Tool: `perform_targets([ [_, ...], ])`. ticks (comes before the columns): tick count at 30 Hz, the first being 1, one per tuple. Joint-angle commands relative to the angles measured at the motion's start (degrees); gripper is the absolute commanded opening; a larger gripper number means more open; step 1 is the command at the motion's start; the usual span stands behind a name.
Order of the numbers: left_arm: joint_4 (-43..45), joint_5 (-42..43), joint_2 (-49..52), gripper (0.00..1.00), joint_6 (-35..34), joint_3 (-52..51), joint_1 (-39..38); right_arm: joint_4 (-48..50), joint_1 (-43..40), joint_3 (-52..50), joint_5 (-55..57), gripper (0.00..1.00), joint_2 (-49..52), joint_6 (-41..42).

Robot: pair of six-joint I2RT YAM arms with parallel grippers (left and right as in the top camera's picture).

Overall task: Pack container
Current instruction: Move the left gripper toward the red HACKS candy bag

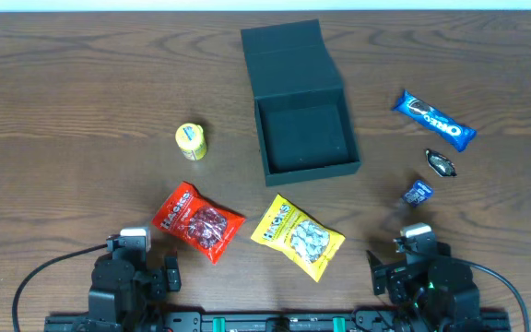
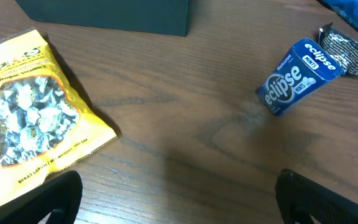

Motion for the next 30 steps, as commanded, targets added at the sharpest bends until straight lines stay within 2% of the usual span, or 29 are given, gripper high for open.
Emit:
perform_targets([
  [1, -1.3, -0.4, -0.5, 0.95, 0.6, -1.4, 0.3, -0.2, 0.5, -0.3, -0.6, 0.99, -0.3, -0.5],
  [11, -1.2, -1.4, -0.5, 0.95, 1.0, -1.4, 0.3, -0.3, 0.5, -0.3, -0.4, 0.99, -0.3, -0.5],
  [18, 2.7, 0.6, -0.5, 0.95, -0.8, -1.5, 0.3, 0.2, 0.5, -0.3, -0.3, 0.99, -0.3, -1.2],
  [22, 2.9, 7.5, -0.5, 0.95, -1.2, -1.5, 0.3, 2.5, 0.5, -0.3, -0.2, 0.99, -0.3, -5.7],
  [25, 4.0, 7.7, -0.5, 0.95, -1.2, -1.5, 0.3, 5.6, 0.5, -0.3, -0.2, 0.99, -0.3, -6.0],
  [30, 7.6, 9.3, -0.3, 0.95, -1.8, -0.6, 0.3, 16.2, 0.5, -0.3, -2.3, 0.99, -0.3, -6.0],
])
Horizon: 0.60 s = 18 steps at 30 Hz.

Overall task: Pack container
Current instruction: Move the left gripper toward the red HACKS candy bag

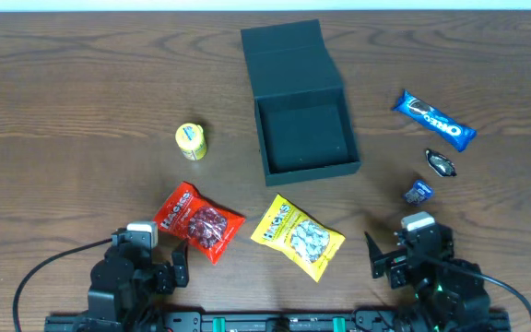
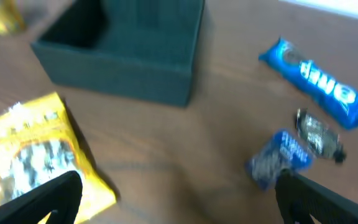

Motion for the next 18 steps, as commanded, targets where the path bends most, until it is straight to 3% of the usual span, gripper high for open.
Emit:
perform_targets([
  [1, 1.5, 2.0, -0.2, 0.95, -2.5, 1.1, 0.2, 1.9, 0.5, -0.3, -1.2, 0.99, -0.3, -1.1],
  [5, 7.9, 7.5, 1.7, 0.95, -4.6, 4.3, 0.2, 6.0, 0.5, -0.2, 0.3, 0.99, -0.3, -0.4],
  [9, 10.7, 8.4, 5.4, 0.95, -7.6, 9.6, 0.2, 9.3, 0.5, 0.5, -1.7, 0.99, -0.3, 7.5],
  [13, 8.3, 8.6, 13.0, 0.96, -7.0, 18.5, 0.2, 8.6, 0.5, 5.4, -1.7, 0.99, 2.3, 12.5],
  [18, 1.4, 8.5, 24.7, 0.95, -3.3, 30.4, 0.2, 1.4, 0.5, 18.0, -1.6, 0.99, 13.1, 16.6],
])
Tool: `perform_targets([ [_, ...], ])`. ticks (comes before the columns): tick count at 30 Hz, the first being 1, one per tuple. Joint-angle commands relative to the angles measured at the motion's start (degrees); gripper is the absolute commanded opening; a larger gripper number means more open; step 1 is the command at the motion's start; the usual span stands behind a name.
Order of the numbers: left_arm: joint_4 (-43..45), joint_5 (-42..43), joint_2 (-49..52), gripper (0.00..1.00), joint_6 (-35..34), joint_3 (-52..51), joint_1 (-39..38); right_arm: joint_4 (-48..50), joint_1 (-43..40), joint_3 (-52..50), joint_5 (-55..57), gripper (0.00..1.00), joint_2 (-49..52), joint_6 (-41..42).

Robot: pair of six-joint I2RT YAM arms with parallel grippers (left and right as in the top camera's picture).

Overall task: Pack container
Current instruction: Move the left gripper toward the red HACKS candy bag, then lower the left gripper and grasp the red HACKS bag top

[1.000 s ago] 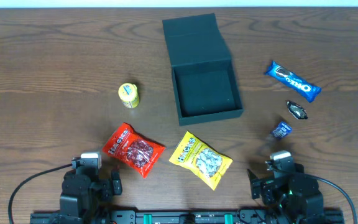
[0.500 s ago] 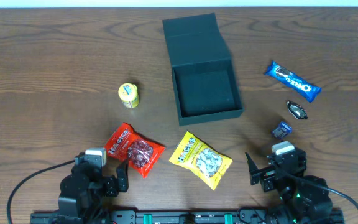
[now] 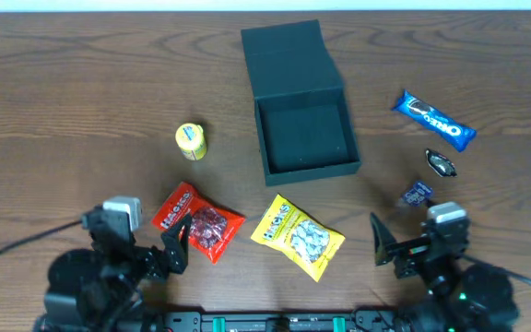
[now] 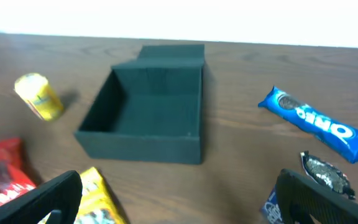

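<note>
The dark box [image 3: 304,138] lies open mid-table with its lid folded back and nothing inside; the right wrist view shows it too [image 4: 148,121]. Round it lie a yellow can [image 3: 191,141], a red candy bag [image 3: 196,221], a yellow candy bag [image 3: 298,236], an Oreo bar [image 3: 434,120], a small dark wrapper [image 3: 442,164] and blue Eclipse mints [image 3: 418,193]. My right gripper [image 4: 182,202] is open and holds nothing, between the yellow bag and the mints. My left gripper [image 3: 141,251] stands open beside the red bag.
The table's near edge runs just behind both arm bases [image 3: 265,321]. The far edge of the table [image 4: 179,38] lies behind the box lid. Bare wood separates the box front from the two candy bags.
Both arms have risen from the near edge. The right wrist view now takes in the whole box, the can and the Oreo bar. No object has moved.
First both arms sat low at the near edge, the right gripper open close over the table between the yellow bag and the mints. Then the right wrist view showed the box front. Now both grippers stand higher, still open, and the objects lie unchanged.
</note>
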Motion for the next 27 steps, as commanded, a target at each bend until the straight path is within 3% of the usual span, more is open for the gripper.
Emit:
perform_targets([
  [1, -2.8, 0.8, 6.2, 0.95, 2.7, 6.6, 0.2, -4.6, 0.5, 8.8, -0.4, 0.99, 7.3, 5.4],
  [6, -7.5, 1.5, 12.9, 0.95, 2.7, 13.6, 0.2, -22.3, 0.5, 24.5, -1.4, 0.99, 23.1, 5.5],
  [10, -18.0, 1.5, 17.5, 0.95, 2.4, 16.1, 0.2, -32.1, 0.5, 31.7, -3.6, 0.99, 33.1, 5.5],
  [14, -19.8, 2.6, 19.3, 0.96, 2.3, 16.1, 0.2, -32.0, 0.5, 31.3, -3.5, 0.99, 37.6, 5.5],
  [19, -22.8, 12.2, 19.3, 0.95, 2.1, 16.1, 0.2, -33.0, 0.5, 31.1, -3.5, 0.99, 41.9, 4.7],
  [27, -18.6, 11.3, 24.7, 0.95, -11.4, 16.1, 0.2, -31.8, 0.5, 31.1, 0.5, 0.99, 43.1, 1.8],
])
